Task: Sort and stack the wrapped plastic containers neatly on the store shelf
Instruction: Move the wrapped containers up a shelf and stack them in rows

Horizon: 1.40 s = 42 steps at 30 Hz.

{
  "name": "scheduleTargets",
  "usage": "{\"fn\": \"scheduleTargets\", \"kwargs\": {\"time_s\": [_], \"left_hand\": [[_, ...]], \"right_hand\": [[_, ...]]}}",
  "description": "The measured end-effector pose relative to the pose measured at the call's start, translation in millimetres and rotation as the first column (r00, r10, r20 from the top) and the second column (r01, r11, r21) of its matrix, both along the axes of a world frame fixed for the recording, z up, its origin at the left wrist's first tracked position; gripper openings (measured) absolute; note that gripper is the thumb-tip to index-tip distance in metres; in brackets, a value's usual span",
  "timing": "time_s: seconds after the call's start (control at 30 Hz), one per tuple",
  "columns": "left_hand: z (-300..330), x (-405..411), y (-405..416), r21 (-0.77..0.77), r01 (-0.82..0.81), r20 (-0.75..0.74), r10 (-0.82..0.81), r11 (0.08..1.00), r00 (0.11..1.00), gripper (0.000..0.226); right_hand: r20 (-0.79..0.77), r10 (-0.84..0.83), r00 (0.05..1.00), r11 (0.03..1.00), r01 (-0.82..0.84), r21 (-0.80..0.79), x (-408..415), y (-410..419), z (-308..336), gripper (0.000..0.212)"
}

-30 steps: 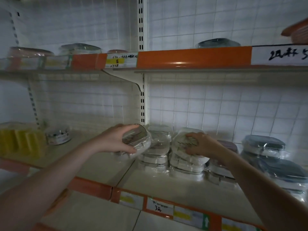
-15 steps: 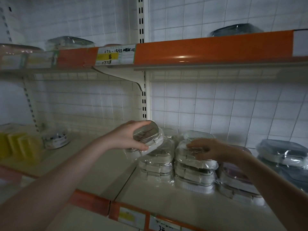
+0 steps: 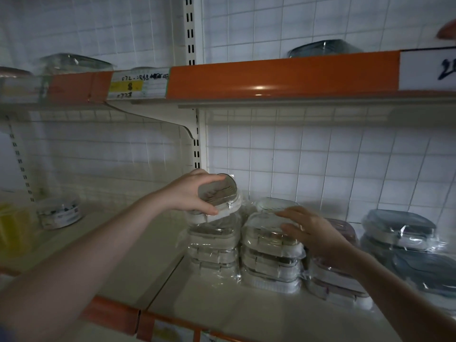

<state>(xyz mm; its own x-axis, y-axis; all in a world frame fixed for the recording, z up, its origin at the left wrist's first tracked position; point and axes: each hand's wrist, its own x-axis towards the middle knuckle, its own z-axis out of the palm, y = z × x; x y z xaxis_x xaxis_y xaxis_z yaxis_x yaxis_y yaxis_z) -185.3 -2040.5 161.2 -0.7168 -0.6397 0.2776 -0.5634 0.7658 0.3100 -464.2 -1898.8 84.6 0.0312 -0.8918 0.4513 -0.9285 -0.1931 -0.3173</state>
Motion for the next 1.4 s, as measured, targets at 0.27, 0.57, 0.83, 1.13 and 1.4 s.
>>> {"fn": "scheduleTargets", "kwargs": {"time_s": [0.27,0.57,0.83,1.13,1.4], "left_hand": [[26,-37,-25,-0.007,0.002,0.205,-0.001,1.000,0.979,0.086],[17,-63,-54,0.031,0.055,0.357,-0.062,0.998,0.932,0.089],[9,-61,-80,0.042,0.021,0.407,-0.036,0.999,0.913,0.066],[-12,-51,-88,0.096,0.064,0.280,-0.088,0.993,0.956,0.055],[-24,-56,-50,-0.170,-0.078,0.154,0.105,0.982,0.982,0.044]], "right_hand": [[-0.031,-0.187,0.982,0.982,0.187,0.011,-25,23,9,0.046],[-0.113,-0.341,0.933,0.938,0.346,0.033,-33,37,11,0.046],[-0.136,-0.349,0.927,0.934,0.356,0.032,-35,37,9,0.047],[-0.128,-0.350,0.928,0.932,0.358,0.046,-43,28,-4,0.044],[-0.127,-0.388,0.913,0.921,0.389,-0.019,-39,28,-2,0.040]]}}
